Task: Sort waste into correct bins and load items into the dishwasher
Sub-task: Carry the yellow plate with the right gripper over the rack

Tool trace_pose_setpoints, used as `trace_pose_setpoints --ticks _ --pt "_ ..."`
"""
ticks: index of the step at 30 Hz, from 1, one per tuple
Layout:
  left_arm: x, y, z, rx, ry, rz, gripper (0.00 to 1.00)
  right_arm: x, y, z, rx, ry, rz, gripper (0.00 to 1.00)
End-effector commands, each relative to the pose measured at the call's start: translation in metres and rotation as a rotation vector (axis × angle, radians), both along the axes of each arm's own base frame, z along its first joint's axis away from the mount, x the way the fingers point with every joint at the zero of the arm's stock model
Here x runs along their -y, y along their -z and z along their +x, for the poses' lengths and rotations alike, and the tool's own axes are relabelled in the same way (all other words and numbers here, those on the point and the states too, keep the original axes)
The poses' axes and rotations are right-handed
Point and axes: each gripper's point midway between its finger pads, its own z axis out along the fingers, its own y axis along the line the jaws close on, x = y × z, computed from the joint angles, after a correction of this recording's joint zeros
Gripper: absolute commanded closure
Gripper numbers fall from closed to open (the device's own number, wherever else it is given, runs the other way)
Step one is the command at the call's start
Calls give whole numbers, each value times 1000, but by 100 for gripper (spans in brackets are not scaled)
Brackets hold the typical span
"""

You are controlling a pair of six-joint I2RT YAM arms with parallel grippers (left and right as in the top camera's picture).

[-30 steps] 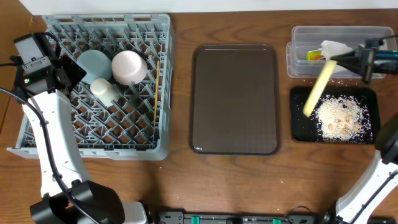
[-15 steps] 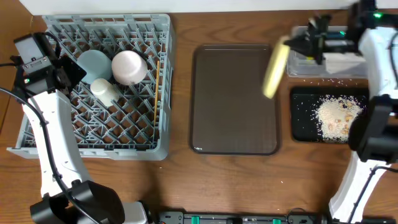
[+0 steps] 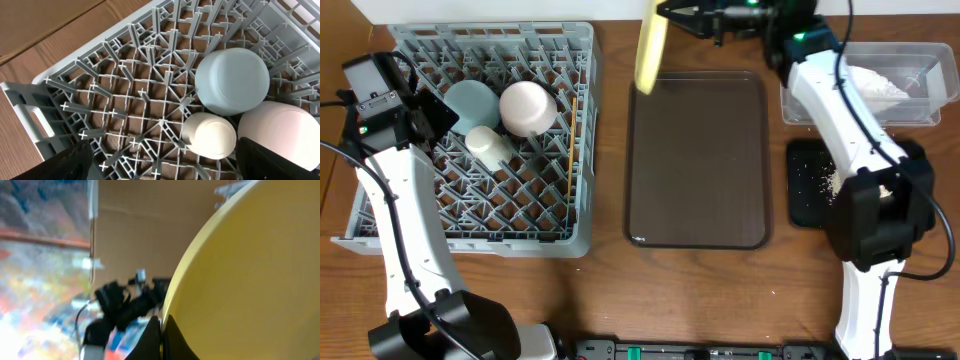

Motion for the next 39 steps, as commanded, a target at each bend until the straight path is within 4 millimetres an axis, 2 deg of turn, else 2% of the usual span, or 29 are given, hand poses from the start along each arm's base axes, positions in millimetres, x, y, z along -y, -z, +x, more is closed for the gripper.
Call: trace_pose_setpoints --ticks 1,3,9,13,17,21,22,26,30,35,37,39 --pt "-1 1 -1 -6 -7 4 8 -20 -10 15 137 156 -24 99" --pt "-1 1 -1 -6 -7 4 8 -38 -9 10 251 158 -45 99" --pt "-1 1 -1 -6 -7 4 8 -95 -3 -25 505 70 -72 99" --pt "-1 1 -1 -6 -7 4 8 -121 2 -39 605 47 -76 99" --pt "-1 1 -1 -6 -7 4 8 -138 10 -55 699 2 -96 99" --pt "-1 1 -1 -6 -7 4 8 -148 33 -56 690 -2 -164 99" --pt "-1 1 -1 -6 -7 4 8 -151 50 -53 672 -1 -198 99" --pt "-1 1 -1 -6 -7 4 8 -160 82 -53 626 -57 -180 99" --pt "-1 1 -1 -6 -7 4 8 -167 80 -63 630 -128 -86 99" --pt "-1 1 -1 -6 -7 4 8 -167 80 -67 635 -149 -75 99" --pt "-1 1 -1 -6 -7 4 8 -167 82 -68 645 -161 -78 96" --pt "-1 1 -1 -6 -7 4 8 -167 85 -67 636 -155 -89 87"
